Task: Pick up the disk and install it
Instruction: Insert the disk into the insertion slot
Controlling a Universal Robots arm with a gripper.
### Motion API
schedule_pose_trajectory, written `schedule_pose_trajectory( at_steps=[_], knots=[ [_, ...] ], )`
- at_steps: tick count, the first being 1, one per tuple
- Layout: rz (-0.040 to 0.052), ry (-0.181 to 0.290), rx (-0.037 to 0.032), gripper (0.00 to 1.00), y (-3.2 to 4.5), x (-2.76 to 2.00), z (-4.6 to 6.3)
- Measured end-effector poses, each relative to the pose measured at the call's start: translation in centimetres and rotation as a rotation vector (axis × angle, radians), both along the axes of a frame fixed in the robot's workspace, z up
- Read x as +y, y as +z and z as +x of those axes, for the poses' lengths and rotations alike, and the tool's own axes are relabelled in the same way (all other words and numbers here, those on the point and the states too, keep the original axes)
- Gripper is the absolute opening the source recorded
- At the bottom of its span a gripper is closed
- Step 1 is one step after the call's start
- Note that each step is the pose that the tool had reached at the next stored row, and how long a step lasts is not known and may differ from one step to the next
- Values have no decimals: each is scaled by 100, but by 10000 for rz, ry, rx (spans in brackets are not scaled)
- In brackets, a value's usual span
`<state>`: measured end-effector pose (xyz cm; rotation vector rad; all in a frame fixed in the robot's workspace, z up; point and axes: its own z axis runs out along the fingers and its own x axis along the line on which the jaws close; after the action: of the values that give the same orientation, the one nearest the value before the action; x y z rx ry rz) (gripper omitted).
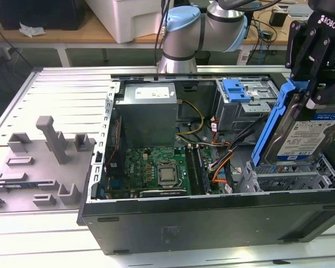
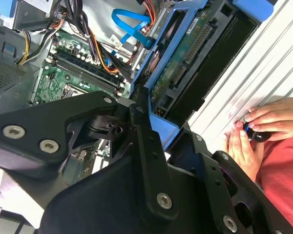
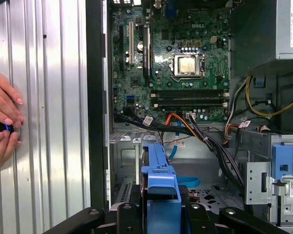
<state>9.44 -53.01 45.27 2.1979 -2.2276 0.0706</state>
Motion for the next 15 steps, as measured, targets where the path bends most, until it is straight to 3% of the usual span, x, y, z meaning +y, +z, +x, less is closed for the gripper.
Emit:
schedule_pose_trajectory(
  at_steps=[15],
  knots=[
    [0,0,0,36,-27,-1,4]
  ],
)
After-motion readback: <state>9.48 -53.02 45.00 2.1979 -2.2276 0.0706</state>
